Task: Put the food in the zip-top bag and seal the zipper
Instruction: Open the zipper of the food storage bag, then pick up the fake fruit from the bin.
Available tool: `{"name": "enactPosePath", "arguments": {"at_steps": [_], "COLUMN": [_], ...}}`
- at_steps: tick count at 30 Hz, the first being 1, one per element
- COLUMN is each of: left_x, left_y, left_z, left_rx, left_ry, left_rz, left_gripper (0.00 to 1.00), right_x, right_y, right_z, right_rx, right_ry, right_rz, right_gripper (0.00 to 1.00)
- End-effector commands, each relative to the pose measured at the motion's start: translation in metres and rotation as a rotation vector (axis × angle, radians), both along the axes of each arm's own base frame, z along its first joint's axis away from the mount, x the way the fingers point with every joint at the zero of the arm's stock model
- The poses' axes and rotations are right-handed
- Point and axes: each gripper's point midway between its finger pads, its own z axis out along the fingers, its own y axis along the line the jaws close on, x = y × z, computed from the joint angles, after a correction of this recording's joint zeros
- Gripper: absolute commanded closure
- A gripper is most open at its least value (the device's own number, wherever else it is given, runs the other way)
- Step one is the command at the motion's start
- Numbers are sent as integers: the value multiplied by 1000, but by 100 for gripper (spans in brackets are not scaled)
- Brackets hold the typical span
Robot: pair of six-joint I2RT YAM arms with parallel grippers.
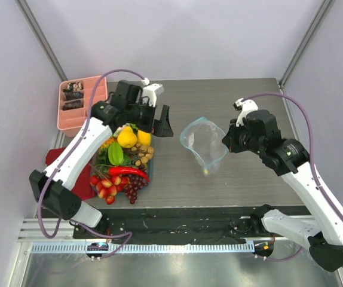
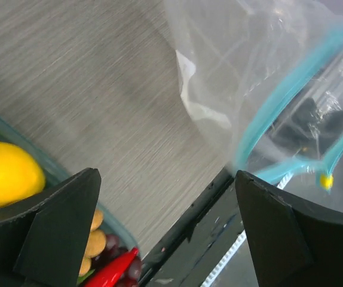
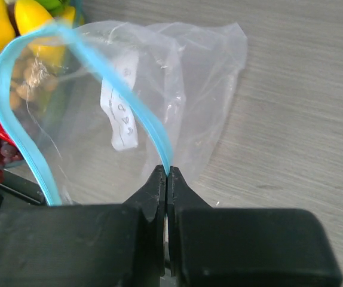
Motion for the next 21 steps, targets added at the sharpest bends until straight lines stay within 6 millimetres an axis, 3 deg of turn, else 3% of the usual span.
{"name": "enactPosePath", "arguments": {"at_steps": [1, 7, 11, 18, 21], "left_x": [-20, -11, 1, 21, 26], "left_y": [45, 120, 152, 170, 172], "left_z": [54, 39, 22, -8, -19], "left_rx": [-29, 135, 264, 335, 333], "left_ry": [-185, -194, -176, -55, -13], "left_rz": [-52, 109, 244, 437, 505], "left_gripper": [0, 0, 0, 0, 0], "right_x": [3, 13, 22, 45, 57], "right_y": [3, 9, 19, 18, 28], "right_z": [-8, -17, -17, -23, -24], "right_rx": [37, 79, 119, 103, 128], "right_ry": [17, 63, 101, 156, 178], "right_rz": [-24, -87, -114, -236, -248], "right_gripper": [99, 99, 99, 99, 99]}}
